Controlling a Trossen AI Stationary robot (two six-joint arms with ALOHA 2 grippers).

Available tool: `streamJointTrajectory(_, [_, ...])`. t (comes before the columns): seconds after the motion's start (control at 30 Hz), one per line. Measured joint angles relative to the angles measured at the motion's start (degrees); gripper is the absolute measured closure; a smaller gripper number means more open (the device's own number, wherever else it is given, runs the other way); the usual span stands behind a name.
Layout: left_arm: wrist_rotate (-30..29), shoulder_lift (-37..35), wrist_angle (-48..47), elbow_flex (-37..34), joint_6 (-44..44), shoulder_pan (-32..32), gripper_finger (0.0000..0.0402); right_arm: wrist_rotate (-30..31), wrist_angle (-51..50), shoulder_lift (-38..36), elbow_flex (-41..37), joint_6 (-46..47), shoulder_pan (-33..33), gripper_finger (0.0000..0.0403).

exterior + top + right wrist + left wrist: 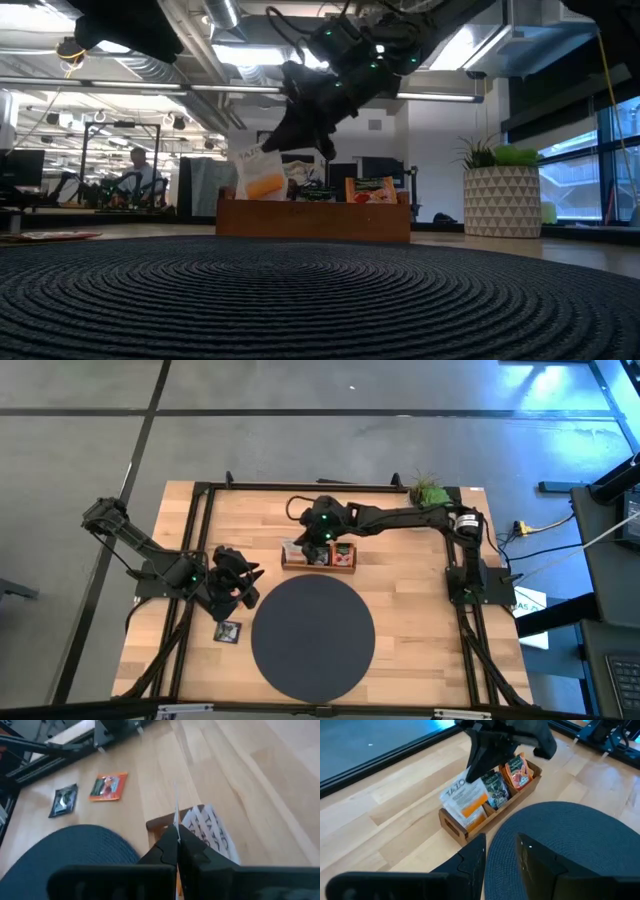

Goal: Pick & Place Tea
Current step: Put the white tea bag into the left of the wooden organizer

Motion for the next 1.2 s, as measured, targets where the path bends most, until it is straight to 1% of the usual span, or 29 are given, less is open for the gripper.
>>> streamJointTrajectory(0.07, [-0.3, 0.0, 0.0, 0.0, 0.0, 0.0, 0.0298, 0.6, 3.7, -2.1, -3.4, 1.6, 0.0, 0.0401])
streamJointTrajectory(0.23, [-3.2, 0.0, 0.0, 0.0, 0.0, 0.0, 0.0294, 3.5, 19.2, -6.5, -13.4, 5.8, 0.0, 0.0401])
streamJointTrajectory(0.33, [-5.3, 0.0, 0.0, 0.0, 0.0, 0.1, 0.0293, 5.4, 28.8, -6.4, -17.7, 7.3, 1.0, 0.0401])
streamJointTrajectory(0.4, [-6.3, 0.0, 0.0, 0.0, 0.3, 0.1, 0.0294, 9.0, 33.6, -5.6, -19.0, 6.3, 2.4, 0.0402])
streamJointTrajectory(0.57, [-6.9, 0.0, 0.0, 0.0, 0.6, 0.1, 0.0297, 14.7, 33.8, -5.5, -20.2, 1.3, 3.8, 0.0402])
streamJointTrajectory(0.73, [-7.0, 0.0, 0.1, 0.0, 0.6, 0.1, 0.0297, 14.7, 34.1, -3.9, -20.2, 1.5, 3.8, 0.0401])
streamJointTrajectory(0.9, [-7.1, 0.0, 0.2, 0.0, 0.5, 0.1, 0.0297, 13.1, 36.6, -1.4, -20.2, 2.7, 5.0, 0.0400])
streamJointTrajectory(1.07, [-7.1, 0.0, 0.3, 0.0, 0.0, 0.1, 0.0297, 13.0, 36.2, -1.3, -20.2, 1.4, 5.4, 0.0400])
streamJointTrajectory(1.2, [-7.1, 0.0, 0.3, 0.0, -0.2, 0.1, 0.0297, 13.4, 39.6, -1.3, -20.2, 1.1, 5.3, 0.0400])
